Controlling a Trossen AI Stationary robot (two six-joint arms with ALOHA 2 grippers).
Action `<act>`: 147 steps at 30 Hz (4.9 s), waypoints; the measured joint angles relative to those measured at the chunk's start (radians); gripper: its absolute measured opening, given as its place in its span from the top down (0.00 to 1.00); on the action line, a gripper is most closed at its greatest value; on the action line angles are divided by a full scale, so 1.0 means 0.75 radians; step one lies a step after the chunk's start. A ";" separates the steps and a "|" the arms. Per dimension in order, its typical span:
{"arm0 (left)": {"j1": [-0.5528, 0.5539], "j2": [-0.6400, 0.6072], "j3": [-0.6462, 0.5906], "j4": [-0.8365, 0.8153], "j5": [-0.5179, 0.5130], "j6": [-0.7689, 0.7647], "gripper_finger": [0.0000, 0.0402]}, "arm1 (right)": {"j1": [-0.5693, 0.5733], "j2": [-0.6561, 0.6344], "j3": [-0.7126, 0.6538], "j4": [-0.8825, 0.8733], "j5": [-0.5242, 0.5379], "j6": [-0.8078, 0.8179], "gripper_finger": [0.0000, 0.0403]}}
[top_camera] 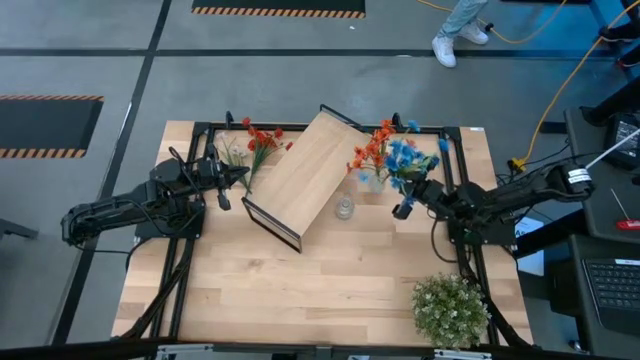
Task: Pick and place flowers into a vace then onto a shelf
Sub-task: Put the blue flowers into the right transparent vase
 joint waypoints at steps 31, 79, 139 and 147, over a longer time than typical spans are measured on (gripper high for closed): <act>0.000 0.000 0.000 -0.005 0.000 0.012 0.99 | -0.197 0.105 0.002 0.081 -0.125 0.075 0.99; 0.000 0.000 0.000 -0.009 0.000 0.011 0.99 | -0.197 0.108 -0.129 0.096 0.059 0.204 0.99; 0.000 0.000 0.000 -0.009 -0.004 0.001 0.99 | -0.264 0.238 -0.182 0.062 -0.027 0.368 0.60; 0.000 0.000 0.000 -0.008 -0.004 0.001 0.99 | -0.264 0.238 -0.182 0.019 -0.027 0.451 0.57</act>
